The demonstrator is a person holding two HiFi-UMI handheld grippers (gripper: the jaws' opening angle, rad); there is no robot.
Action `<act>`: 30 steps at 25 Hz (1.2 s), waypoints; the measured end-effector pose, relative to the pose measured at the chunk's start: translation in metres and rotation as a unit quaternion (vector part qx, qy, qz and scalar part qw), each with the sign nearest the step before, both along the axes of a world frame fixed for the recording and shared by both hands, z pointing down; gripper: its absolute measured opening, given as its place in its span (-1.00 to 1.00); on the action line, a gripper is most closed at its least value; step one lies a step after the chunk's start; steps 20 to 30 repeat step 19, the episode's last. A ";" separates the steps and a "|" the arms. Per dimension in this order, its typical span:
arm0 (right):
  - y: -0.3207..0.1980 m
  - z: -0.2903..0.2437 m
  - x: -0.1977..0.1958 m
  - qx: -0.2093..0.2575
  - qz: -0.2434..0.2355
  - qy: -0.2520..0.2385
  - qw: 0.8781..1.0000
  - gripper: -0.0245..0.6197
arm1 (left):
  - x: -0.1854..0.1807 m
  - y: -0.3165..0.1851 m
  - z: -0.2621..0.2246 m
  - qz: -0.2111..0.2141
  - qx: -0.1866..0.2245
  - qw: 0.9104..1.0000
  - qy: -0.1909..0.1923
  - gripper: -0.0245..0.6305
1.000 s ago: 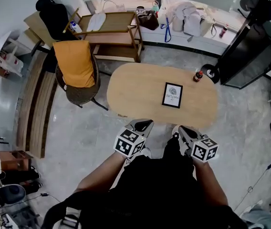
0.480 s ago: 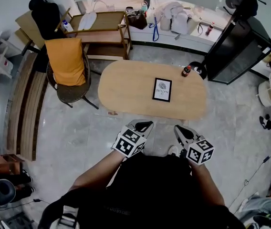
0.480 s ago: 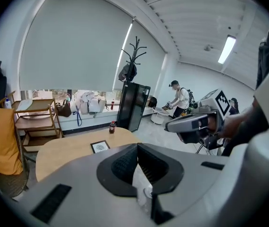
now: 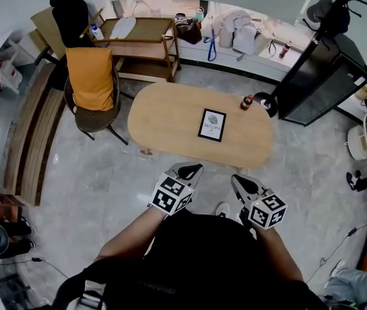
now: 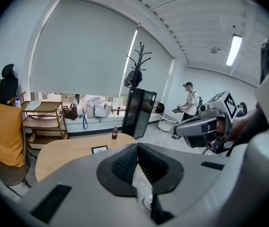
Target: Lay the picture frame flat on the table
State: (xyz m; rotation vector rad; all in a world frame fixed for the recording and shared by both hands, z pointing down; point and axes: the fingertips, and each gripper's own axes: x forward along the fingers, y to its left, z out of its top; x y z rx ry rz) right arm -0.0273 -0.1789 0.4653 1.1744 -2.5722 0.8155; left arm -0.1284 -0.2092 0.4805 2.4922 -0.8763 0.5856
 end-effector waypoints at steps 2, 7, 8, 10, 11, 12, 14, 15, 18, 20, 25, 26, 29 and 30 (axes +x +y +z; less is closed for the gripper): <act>0.002 0.001 0.005 0.000 -0.002 -0.001 1.000 -0.92 | 0.004 0.004 -0.001 -0.006 -0.003 1.000 0.002 -0.91; 0.003 0.007 0.018 0.001 0.003 -0.011 1.000 -0.92 | 0.018 0.014 -0.001 0.002 -0.001 1.000 -0.007 -0.91; 0.004 0.008 0.020 0.001 0.004 -0.014 1.000 -0.92 | 0.020 0.015 -0.001 0.003 -0.001 1.000 -0.009 -0.91; 0.006 0.008 0.022 0.001 0.004 -0.017 1.000 -0.92 | 0.022 0.016 -0.002 0.003 -0.001 1.000 -0.013 -0.91; 0.006 0.008 0.023 0.002 0.003 -0.018 1.000 -0.92 | 0.022 0.016 -0.002 0.002 0.000 1.000 -0.015 -0.91; 0.006 0.007 0.024 0.003 0.003 -0.019 1.000 -0.92 | 0.023 0.015 -0.003 0.001 0.001 1.000 -0.016 -0.91; 0.004 0.006 0.026 0.005 0.003 -0.020 1.000 -0.92 | 0.025 0.012 -0.004 0.000 0.003 1.000 -0.018 -0.91; 0.004 0.006 0.028 0.006 0.003 -0.020 1.000 -0.92 | 0.027 0.012 -0.005 0.001 0.004 1.000 -0.018 -0.91; 0.002 0.007 0.032 0.006 0.003 -0.020 1.000 -0.92 | 0.033 0.012 -0.005 0.006 0.005 1.000 -0.020 -0.91; 0.002 0.007 0.033 0.006 0.003 -0.020 1.000 -0.92 | 0.035 0.011 -0.005 0.009 0.006 1.000 -0.021 -0.91; 0.002 0.007 0.033 0.006 0.003 -0.020 1.000 -0.92 | 0.035 0.011 -0.005 0.009 0.006 1.000 -0.021 -0.91; 0.002 0.007 0.033 0.006 0.003 -0.020 1.000 -0.92 | 0.035 0.011 -0.005 0.009 0.006 1.000 -0.021 -0.91; 0.002 0.007 0.033 0.006 0.003 -0.020 1.000 -0.92 | 0.035 0.011 -0.005 0.009 0.006 1.000 -0.021 -0.91; 0.002 0.007 0.033 0.006 0.003 -0.020 1.000 -0.92 | 0.035 0.011 -0.005 0.009 0.006 1.000 -0.021 -0.91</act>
